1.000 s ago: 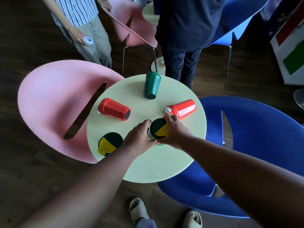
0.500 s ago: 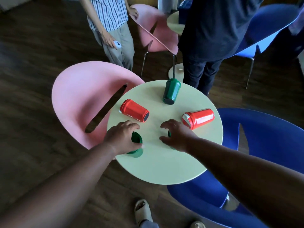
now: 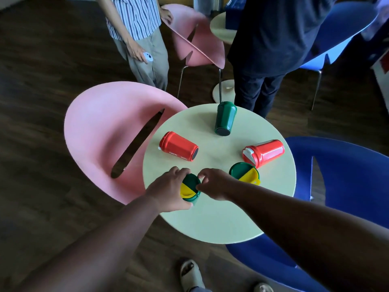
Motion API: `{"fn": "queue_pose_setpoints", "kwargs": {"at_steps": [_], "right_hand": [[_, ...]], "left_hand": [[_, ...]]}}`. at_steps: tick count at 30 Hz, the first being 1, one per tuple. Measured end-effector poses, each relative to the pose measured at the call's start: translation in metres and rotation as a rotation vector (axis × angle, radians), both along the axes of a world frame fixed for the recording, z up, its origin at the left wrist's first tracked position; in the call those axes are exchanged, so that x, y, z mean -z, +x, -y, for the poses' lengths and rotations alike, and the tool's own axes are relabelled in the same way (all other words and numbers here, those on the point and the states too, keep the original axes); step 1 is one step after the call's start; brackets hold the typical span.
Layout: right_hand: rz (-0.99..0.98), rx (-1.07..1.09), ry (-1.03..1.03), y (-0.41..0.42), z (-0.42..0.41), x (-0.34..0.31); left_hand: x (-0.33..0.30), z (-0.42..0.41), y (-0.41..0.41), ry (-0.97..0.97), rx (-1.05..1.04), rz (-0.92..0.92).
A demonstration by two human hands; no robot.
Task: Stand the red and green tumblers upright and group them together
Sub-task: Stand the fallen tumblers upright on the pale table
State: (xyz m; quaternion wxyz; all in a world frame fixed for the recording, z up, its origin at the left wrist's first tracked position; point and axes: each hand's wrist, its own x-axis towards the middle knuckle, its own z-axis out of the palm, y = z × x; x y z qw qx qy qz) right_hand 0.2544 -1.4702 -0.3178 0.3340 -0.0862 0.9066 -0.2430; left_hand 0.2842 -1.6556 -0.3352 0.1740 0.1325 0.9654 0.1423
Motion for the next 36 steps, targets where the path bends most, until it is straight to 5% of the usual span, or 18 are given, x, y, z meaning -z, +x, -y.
{"fn": "queue_pose_setpoints", "kwargs": {"at_steps": [12, 36], "right_hand": [[-0.252, -0.091, 0.286, -0.013, -0.048, -0.024], [-0.23, -0.116, 0.216, -0.033, -0.057, -0.026]], "left_hand": [[0.003, -0.06, -0.036, 0.068, -0.018, -0.035], [-0.011, -0.055, -0.054, 0.076, -0.038, 0.018]]}}
